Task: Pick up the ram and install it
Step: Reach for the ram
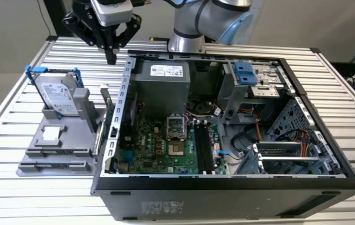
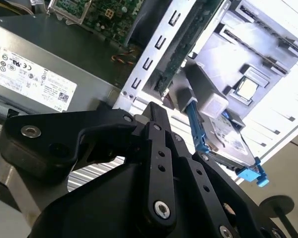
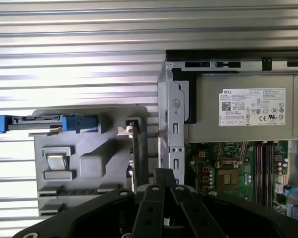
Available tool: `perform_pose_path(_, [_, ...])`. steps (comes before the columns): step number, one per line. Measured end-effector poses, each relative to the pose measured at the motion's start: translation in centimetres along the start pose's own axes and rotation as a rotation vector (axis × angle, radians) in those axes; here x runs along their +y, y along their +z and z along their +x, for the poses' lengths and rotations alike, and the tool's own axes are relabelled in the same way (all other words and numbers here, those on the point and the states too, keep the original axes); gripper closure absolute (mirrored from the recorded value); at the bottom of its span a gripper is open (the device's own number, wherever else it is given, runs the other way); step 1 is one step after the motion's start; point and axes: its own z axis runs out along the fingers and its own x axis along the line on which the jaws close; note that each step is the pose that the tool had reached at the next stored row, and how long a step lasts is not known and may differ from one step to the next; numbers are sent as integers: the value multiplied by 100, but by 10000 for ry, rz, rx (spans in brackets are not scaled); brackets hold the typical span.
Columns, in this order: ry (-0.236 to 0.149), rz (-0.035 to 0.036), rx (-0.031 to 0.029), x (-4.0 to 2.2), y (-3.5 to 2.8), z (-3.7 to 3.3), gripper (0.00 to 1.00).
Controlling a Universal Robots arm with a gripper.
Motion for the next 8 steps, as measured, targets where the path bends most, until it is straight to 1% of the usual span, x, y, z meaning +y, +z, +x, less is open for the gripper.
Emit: perform_pose_path(8, [-4, 1, 1, -7, -4, 164, 100])
